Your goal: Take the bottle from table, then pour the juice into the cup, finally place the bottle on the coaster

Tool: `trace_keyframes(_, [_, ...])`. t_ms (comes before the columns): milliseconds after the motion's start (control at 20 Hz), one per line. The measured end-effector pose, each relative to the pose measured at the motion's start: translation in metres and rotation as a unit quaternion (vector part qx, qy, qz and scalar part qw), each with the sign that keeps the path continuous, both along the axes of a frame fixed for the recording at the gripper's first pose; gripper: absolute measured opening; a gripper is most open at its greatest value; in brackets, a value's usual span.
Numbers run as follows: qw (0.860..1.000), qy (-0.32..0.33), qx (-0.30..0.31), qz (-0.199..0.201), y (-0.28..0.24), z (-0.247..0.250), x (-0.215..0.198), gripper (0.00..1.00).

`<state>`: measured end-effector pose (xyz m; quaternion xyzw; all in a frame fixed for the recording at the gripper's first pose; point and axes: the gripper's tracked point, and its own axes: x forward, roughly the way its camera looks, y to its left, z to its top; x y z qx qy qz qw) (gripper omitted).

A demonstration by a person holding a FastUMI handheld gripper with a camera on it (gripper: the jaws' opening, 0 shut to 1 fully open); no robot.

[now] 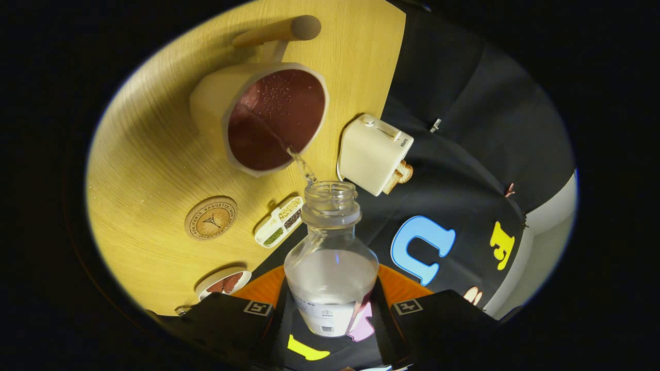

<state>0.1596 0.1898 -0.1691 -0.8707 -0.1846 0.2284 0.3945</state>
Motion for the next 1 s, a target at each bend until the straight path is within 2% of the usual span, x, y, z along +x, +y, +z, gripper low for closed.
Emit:
trace_keyframes(350, [0.999,-0.007,-0.027,0.028,0.011,-0.003,-0.006,0.69])
trace_keyframes(1000, [0.998,-0.024,-0.052,0.041,0.014,0.005,-0.002,0.69])
